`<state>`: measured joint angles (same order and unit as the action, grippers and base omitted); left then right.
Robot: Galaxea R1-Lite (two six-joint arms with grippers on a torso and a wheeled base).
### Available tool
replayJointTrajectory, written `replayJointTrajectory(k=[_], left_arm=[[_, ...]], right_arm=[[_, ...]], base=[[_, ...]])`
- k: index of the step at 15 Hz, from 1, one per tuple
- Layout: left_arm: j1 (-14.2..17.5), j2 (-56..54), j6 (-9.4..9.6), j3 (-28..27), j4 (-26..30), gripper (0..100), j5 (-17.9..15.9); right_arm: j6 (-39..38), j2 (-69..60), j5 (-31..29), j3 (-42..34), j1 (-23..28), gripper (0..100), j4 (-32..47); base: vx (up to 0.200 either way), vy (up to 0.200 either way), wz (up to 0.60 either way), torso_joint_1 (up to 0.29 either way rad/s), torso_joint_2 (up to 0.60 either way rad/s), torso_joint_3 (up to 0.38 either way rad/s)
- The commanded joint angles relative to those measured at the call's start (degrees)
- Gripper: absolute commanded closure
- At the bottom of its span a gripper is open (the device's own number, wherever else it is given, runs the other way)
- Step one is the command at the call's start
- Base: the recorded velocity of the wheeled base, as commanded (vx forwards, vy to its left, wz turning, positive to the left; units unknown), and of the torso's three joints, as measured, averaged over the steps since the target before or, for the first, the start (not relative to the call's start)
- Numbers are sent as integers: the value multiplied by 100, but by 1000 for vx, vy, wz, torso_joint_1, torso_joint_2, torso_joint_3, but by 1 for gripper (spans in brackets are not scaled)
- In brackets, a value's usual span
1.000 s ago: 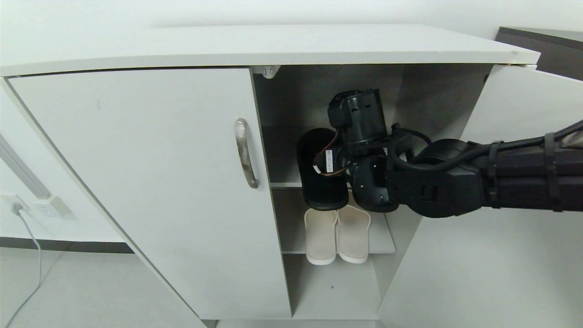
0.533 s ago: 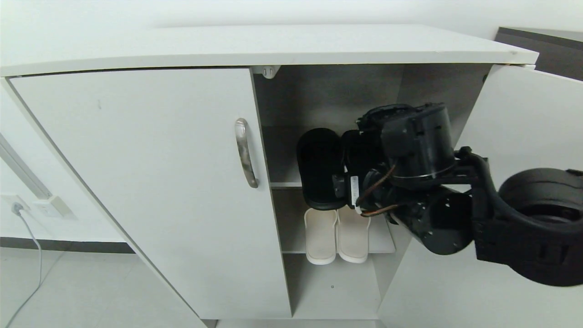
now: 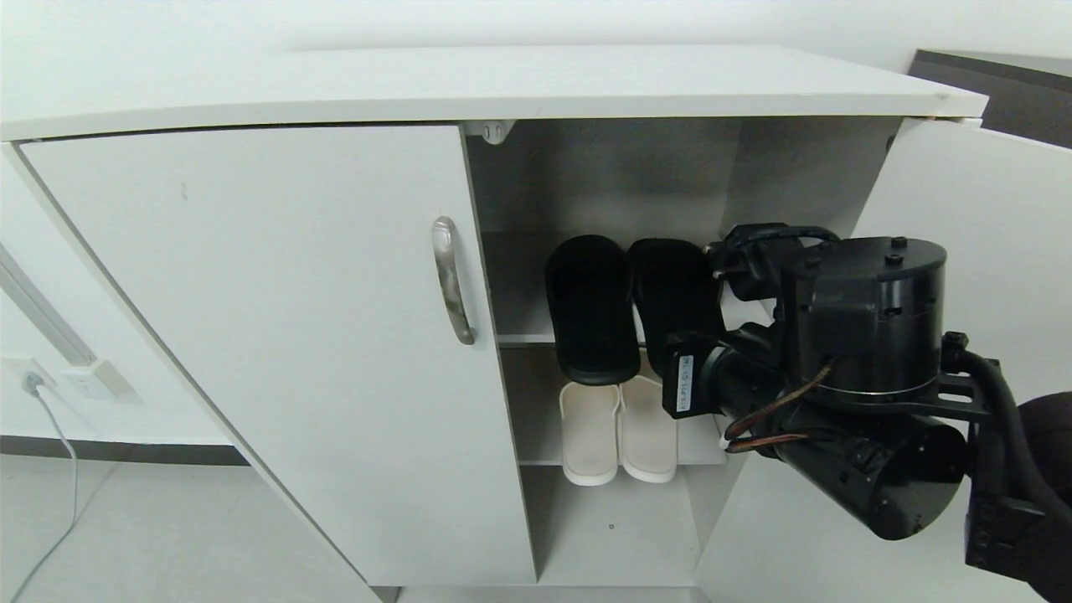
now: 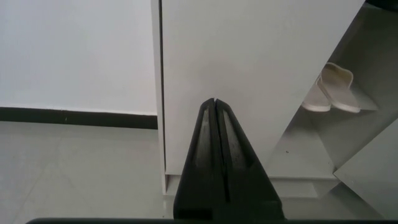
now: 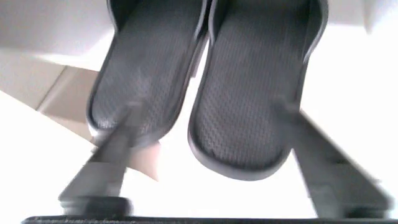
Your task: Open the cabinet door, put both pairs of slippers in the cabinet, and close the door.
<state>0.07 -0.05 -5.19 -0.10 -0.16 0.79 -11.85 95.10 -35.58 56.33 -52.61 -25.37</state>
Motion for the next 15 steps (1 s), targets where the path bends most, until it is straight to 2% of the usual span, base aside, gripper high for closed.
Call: replayJointTrajectory(k=[1,6,15], left_arm=[[1,5,1,1,-2,100,9],[1,5,-8,1,-2,100,0],[1,5,-17,1,-2,100,0]], right_arm=[[-2,97,-36,-8,-3,100,-21],[7,88,-71,-35,-38,100,-188],[25,105,-63,-184,-109,100,-188]], base=[[0,0,0,0,0,0],[0,0,0,0,0,0],[-200,0,0,2,2,4]])
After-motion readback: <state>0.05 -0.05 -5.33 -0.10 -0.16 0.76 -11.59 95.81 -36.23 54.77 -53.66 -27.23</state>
